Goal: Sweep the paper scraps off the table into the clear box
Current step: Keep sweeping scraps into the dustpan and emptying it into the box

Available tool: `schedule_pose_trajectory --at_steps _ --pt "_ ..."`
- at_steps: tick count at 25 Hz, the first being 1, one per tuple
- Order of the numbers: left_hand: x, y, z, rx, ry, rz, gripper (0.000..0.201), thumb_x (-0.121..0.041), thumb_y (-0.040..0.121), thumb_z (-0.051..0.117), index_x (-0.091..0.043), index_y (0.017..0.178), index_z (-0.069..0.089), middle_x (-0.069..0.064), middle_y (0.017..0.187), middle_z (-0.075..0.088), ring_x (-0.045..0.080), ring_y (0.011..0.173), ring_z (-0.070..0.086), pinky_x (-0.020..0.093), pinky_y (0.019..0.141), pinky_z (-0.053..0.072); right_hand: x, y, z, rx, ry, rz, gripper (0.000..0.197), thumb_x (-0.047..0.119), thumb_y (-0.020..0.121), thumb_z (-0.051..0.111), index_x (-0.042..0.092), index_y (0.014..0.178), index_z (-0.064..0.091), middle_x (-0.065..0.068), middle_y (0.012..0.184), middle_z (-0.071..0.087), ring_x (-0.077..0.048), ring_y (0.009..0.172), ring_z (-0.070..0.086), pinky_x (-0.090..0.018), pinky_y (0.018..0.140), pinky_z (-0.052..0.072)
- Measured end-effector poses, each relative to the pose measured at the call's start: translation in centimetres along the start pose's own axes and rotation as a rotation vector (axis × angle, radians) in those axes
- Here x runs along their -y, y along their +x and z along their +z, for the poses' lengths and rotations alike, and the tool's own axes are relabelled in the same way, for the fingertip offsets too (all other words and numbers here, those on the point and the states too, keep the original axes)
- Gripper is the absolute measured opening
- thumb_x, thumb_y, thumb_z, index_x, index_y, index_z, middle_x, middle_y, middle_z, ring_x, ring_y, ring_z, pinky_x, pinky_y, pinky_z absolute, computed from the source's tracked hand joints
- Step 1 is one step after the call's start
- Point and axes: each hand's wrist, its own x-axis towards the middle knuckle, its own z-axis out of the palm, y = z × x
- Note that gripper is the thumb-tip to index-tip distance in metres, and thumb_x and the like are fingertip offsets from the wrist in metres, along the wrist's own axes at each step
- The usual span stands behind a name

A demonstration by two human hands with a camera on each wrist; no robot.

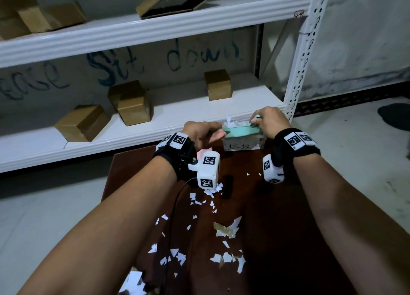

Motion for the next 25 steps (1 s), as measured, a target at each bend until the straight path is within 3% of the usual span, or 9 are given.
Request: schedule_pose_trajectory --at_steps 3,6,10,13,15,17,21,25 --pt "0.0 -0.1 0.0 0.004 -0.012 0.008 0.014 0.004 0.094 0.062 0.007 0.081 0.063 0.014 0.054 0.067 0.018 0.044 0.067 0.021 0.045 0.056 1.4 -0.1 -2.1 -0.103 -0.004 -0.029 0.014 0.028 0.099 0.066 0.021 0.100 0.078 -0.001 0.089 0.065 -0.027 0.093 0.064 -0.031 0.076 0.043" --pt "0.0 -0.2 0.1 0.030 -0.012 0.001 0.015 0.005 0.095 0.060 0.008 0.080 0.063 0.015 0.053 0.067 0.017 0.043 0.067 0.022 0.046 0.057 2.7 0.0 -4.5 -0.225 -0.008 -0.064 0.015 0.031 0.100 0.064 0.022 0.102 0.077 -0.007 0.099 0.072 -0.029 0.095 0.064 -0.031 0.074 0.040" --pt "-0.1 -0.3 0.2 0.030 -0.012 -0.013 0.016 0.003 0.096 0.059 0.006 0.081 0.063 0.014 0.053 0.067 0.017 0.043 0.067 0.021 0.045 0.056 4.0 0.1 -6.4 -0.221 0.087 -0.134 0.015 0.026 0.101 0.063 0.015 0.099 0.075 -0.006 0.091 0.068 -0.021 0.079 0.062 -0.027 0.062 0.041" --pt "-0.3 -0.6 0.6 0.028 -0.026 -0.018 0.015 0.000 0.096 0.060 0.006 0.083 0.064 0.014 0.057 0.069 0.016 0.045 0.068 0.020 0.044 0.055 4.2 0.1 -6.1 -0.163 0.147 -0.201 0.015 0.026 0.100 0.063 0.017 0.094 0.073 -0.010 0.090 0.074 -0.026 0.083 0.070 -0.038 0.076 0.057" --pt "-0.4 -0.7 0.8 0.028 -0.026 -0.016 0.014 -0.001 0.096 0.060 0.006 0.085 0.064 0.013 0.059 0.070 0.015 0.046 0.068 0.019 0.043 0.054 4.0 0.2 -5.0 -0.089 0.107 -0.220 0.015 0.027 0.100 0.063 0.018 0.096 0.074 -0.010 0.090 0.074 -0.028 0.085 0.070 -0.041 0.082 0.058" --pt "-0.4 -0.8 0.9 0.030 -0.020 -0.019 0.013 0.000 0.096 0.060 0.005 0.085 0.063 0.013 0.056 0.068 0.016 0.044 0.067 0.019 0.042 0.053 3.8 0.1 -3.5 -0.037 0.032 -0.235 0.016 0.027 0.099 0.065 0.015 0.098 0.075 -0.012 0.095 0.073 -0.030 0.090 0.067 -0.036 0.082 0.053" --pt "0.0 -0.9 0.4 0.042 0.005 -0.018 0.011 0.002 0.095 0.061 0.006 0.085 0.062 0.013 0.056 0.068 0.016 0.045 0.068 0.020 0.044 0.055 2.9 0.3 -1.2 -0.023 -0.024 -0.189 0.015 0.027 0.097 0.068 0.015 0.092 0.076 -0.014 0.097 0.073 -0.033 0.096 0.065 -0.040 0.084 0.054" --pt "-0.2 -1.0 -0.3 0.044 0.006 -0.029 0.010 0.001 0.095 0.061 0.006 0.086 0.063 0.014 0.058 0.069 0.018 0.047 0.069 0.019 0.043 0.054 2.0 0.4 -1.2 -0.065 -0.004 -0.149 0.012 0.022 0.097 0.069 0.019 0.088 0.076 0.001 0.077 0.067 -0.029 0.093 0.067 -0.036 0.081 0.054"
